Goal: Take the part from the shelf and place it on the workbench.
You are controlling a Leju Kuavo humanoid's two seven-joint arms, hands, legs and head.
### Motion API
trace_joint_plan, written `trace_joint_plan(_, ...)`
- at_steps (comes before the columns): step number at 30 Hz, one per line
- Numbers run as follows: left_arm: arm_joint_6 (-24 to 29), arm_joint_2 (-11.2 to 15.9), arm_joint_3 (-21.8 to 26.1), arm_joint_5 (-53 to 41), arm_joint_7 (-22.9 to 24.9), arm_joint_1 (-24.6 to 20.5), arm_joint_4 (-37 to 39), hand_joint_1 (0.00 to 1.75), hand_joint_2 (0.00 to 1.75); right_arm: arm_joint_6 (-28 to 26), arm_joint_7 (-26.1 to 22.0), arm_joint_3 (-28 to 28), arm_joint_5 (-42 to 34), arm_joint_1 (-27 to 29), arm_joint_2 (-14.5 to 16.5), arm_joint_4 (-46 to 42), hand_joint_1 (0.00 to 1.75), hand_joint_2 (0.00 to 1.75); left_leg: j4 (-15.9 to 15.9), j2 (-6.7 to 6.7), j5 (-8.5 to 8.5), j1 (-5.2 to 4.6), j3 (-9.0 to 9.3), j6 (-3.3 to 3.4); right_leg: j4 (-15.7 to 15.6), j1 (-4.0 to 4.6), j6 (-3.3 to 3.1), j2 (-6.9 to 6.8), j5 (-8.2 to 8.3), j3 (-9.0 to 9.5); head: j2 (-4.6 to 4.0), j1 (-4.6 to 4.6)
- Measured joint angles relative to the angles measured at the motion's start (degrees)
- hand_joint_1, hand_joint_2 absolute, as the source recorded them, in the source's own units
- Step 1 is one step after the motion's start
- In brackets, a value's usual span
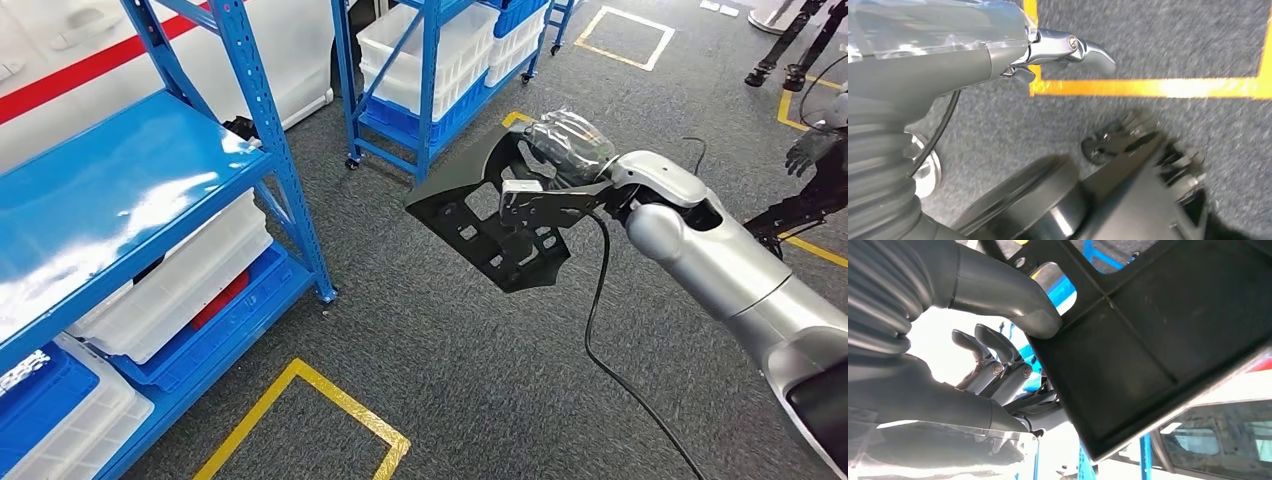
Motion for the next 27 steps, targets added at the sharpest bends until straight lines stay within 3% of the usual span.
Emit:
trace_joint_plan(2, -0.01, 0.03, 0.01, 0.03, -0.01, 0.07, -0.01, 0.00, 1.75, -0.03, 0.03, 0.32, -0.09, -0.36, -0.27, -0.09, 1.75, 1.75, -0.22, 1.34, 0.06, -0.22, 0.06, 0.38, 6.97, 0.02, 0.41, -3.35, -3.50, -3.35, 0.00, 0.00)
trace_joint_plan(3, -0.03, 0.05, 0.01, 0.09, 0.01, 0.14, -0.01, 0.00, 1.75, -0.04, 0.07, 0.60, -0.20, -0.42, -0.29, -0.11, 1.75, 1.75, -0.21, 2.09, 0.01, -0.34, 0.05, 0.45, 10.65, -0.09, 0.59, -3.90, -4.93, -5.15, 0.00, 0.00)
trace_joint_plan(4, -0.08, 0.08, 0.02, 0.19, 0.04, 0.17, -0.01, 0.00, 1.75, -0.05, 0.15, 0.88, -0.36, -0.37, -0.32, -0.11, 1.75, 1.75, -0.20, 2.82, -0.05, -0.43, 0.06, 0.50, 12.90, -0.19, 0.70, -4.10, -5.46, -6.24, 0.00, 0.00)
trace_joint_plan(5, -0.16, 0.09, 0.02, 0.30, 0.09, 0.14, -0.01, 0.00, 1.75, -0.07, 0.29, 1.10, -0.62, -0.32, -0.43, -0.11, 1.75, 1.75, -0.19, 3.54, -0.12, -0.52, 0.09, 0.51, 12.92, -0.25, 0.73, -4.26, -4.91, -6.17, 0.00, 0.00)
trace_joint_plan(6, -0.25, 0.09, 0.02, 0.42, 0.17, 0.09, -0.01, 0.00, 1.75, -0.08, 0.45, 1.24, -0.97, -0.33, -0.69, -0.15, 1.75, 1.75, -0.19, 4.19, -0.22, -0.61, 0.18, 0.48, 10.65, -0.26, 0.66, -4.57, -3.46, -4.88, 0.00, 0.01)
trace_joint_plan(8, -0.40, 0.08, 0.02, 0.74, 0.38, 0.01, -0.01, 0.00, 1.75, -0.14, 0.85, 1.28, -1.89, -0.55, -1.51, -0.45, 1.75, 1.75, -0.17, 5.29, -0.51, -0.88, 0.48, 0.24, 2.53, 0.18, 0.11, -6.58, -0.20, -0.31, 0.00, 0.01)
trace_joint_plan(10, -0.28, 0.08, 0.03, 1.21, 0.62, -0.02, -0.01, 0.00, 1.75, -0.22, 1.17, 1.33, -2.83, -0.84, -2.26, -0.91, 1.75, 1.75, -0.16, 6.26, -0.81, -1.18, 0.72, -0.21, -2.44, 0.87, -0.84, -8.03, 1.00, 2.28, 0.00, 0.00)
trace_joint_plan(11, -0.12, 0.08, 0.05, 1.41, 0.74, -0.03, -0.01, 0.00, 1.75, -0.27, 1.35, 1.40, -3.25, -0.94, -2.59, -1.06, 1.75, 1.75, -0.20, 6.78, -0.93, -1.28, 0.81, -0.47, -2.92, 1.16, -1.25, -7.97, 0.85, 2.38, 0.00, 0.00)
trace_joint_plan(13, 0.33, 0.07, 0.09, 1.69, 0.93, -0.10, -0.01, 0.00, 1.75, -0.36, 1.68, 1.60, -3.97, -0.96, -3.30, -1.25, 1.75, 1.75, -0.21, 7.30, -1.28, -1.20, 1.10, -1.02, -3.29, 1.03, -1.89, -6.64, 1.08, 2.42, 0.00, -0.01)
trace_joint_plan(15, 0.96, 0.07, 0.11, 1.78, 0.77, -0.09, -0.01, 0.00, 1.75, -0.83, 1.85, 1.78, -4.51, -0.98, -3.77, -1.40, 1.75, 1.75, 2.09, 5.13, -3.00, -0.98, 0.39, -1.51, -3.85, 0.67, -2.56, -5.47, 1.36, 2.73, 0.00, 0.00)
trace_joint_plan(17, 2.01, 0.06, 0.11, 1.65, 0.05, 0.19, -0.01, 0.00, 1.75, -2.10, 1.55, 2.06, -4.54, -0.63, -3.78, -1.43, 1.75, 1.75, 8.73, 2.42, -6.43, -0.76, -2.52, -1.77, -4.04, 0.55, -3.03, -4.31, 1.47, 2.86, 0.00, -0.01)
trace_joint_plan(18, 2.59, 0.05, 0.11, 1.47, -0.36, 0.36, 0.00, 0.00, 1.75, -2.93, 1.26, 2.28, -4.22, -0.15, -3.65, -1.33, 1.75, 1.75, 12.59, 1.98, -7.93, -0.71, -4.37, -1.86, -4.02, 0.59, -3.15, -3.62, 1.48, 2.85, 0.00, -0.02)
trace_joint_plan(19, 3.09, 0.05, 0.09, 1.21, -0.70, 0.47, 0.00, 0.00, 1.75, -3.62, 0.96, 2.50, -3.78, 0.54, -3.42, -1.18, 1.75, 1.75, 15.25, 1.83, -8.50, -0.69, -5.78, -1.94, -3.97, 0.61, -3.19, -2.84, 1.46, 2.86, 0.00, -0.02)
trace_joint_plan(20, 3.46, 0.05, 0.07, 0.99, -0.94, 0.50, 0.00, 0.00, 1.75, -4.17, 0.74, 2.67, -3.31, 1.28, -3.16, -0.97, 1.75, 1.75, 15.97, 1.77, -8.00, -0.66, -6.40, -1.99, -3.89, 0.61, -3.18, -2.01, 1.45, 2.87, 0.00, -0.01)
trace_joint_plan(22, 3.87, 0.05, -0.02, 0.56, -1.20, 0.44, 0.00, 0.00, 1.75, -4.85, 0.55, 2.82, -2.68, 2.50, -2.76, -0.53, 1.75, 1.75, 10.98, 1.13, -4.12, -0.47, -4.70, -1.99, -3.51, 0.51, -2.98, -0.40, 1.32, 2.86, 0.00, -0.01)
trace_joint_plan(24, 4.05, 0.04, -0.07, 0.35, -1.27, 0.40, 0.01, 0.00, 1.75, -5.31, 0.55, 2.84, -2.42, 2.97, -2.52, -0.16, 1.75, 1.75, 3.89, -1.40, -0.96, -0.05, -1.85, -1.93, -2.81, 0.42, -2.50, 0.97, 1.08, 2.49, 0.00, -0.01)
trace_joint_plan(26, 4.10, -0.01, -0.10, 0.25, -1.25, 0.32, 0.01, 0.00, 1.75, -5.53, 0.51, 2.82, -2.34, 3.22, -2.31, 0.11, 1.75, 1.75, 1.17, -2.89, -0.45, 0.02, -0.76, -1.70, -2.45, 0.23, -1.77, 2.26, 1.16, 1.79, 0.00, -0.01)
trace_joint_plan(27, 4.09, -0.05, -0.12, 0.21, -1.23, 0.24, 0.01, 0.00, 1.75, -5.57, 0.49, 2.78, -2.27, 3.45, -2.31, 0.22, 1.75, 1.75, 0.92, -2.49, -0.41, -0.09, -0.70, -1.45, -2.48, 0.08, -1.34, 2.93, 1.34, 1.53, 0.00, -0.01)
